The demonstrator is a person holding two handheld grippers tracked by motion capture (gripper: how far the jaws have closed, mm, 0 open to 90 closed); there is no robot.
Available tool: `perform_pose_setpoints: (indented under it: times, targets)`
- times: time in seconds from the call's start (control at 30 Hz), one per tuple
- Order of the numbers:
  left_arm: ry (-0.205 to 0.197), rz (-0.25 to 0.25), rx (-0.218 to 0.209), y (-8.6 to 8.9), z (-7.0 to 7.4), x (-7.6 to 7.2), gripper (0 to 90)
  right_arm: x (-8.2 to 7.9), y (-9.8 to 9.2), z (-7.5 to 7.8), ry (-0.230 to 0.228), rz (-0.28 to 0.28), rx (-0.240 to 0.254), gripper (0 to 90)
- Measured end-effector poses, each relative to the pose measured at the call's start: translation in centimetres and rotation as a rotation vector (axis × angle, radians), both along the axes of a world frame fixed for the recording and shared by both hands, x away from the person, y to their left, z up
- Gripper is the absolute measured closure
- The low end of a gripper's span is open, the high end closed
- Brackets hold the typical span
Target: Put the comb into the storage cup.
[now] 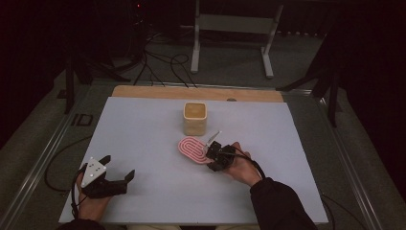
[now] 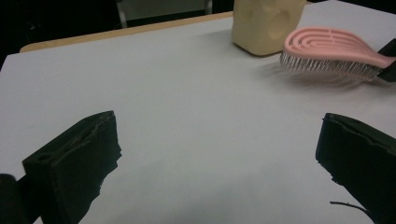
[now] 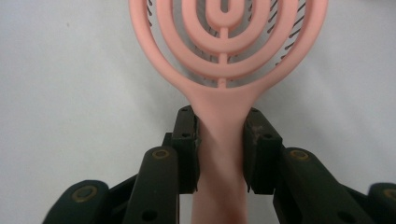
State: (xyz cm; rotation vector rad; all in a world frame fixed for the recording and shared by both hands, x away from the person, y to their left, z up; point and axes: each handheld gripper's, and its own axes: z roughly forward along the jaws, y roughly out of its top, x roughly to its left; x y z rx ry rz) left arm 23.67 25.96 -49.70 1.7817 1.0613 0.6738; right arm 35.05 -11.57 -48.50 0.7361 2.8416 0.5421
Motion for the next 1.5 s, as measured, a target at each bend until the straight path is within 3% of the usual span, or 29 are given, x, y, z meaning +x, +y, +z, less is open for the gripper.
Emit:
perform_pose_setpoints:
  times: [0.6, 0.97, 1.5]
  targets:
    - [0.004, -0.001, 0.003, -0.1, -0.1, 0.0, 0.1, -1.9, -0.8, 1.3, -0.054, -0.036, 0.144, 69.7]
    - [0.004, 0.000, 0.003, 0.0, -0.1, 0.0, 0.1, -2.5, -1.5, 2.0, -0.064, -0.072, 0.230, 69.7]
    - [0.006, 0.002, 0.001, 0.0, -0.1, 0.0, 0.1, -3.3, -2.5, 2.4, -0.115, -0.122, 0.359, 69.7]
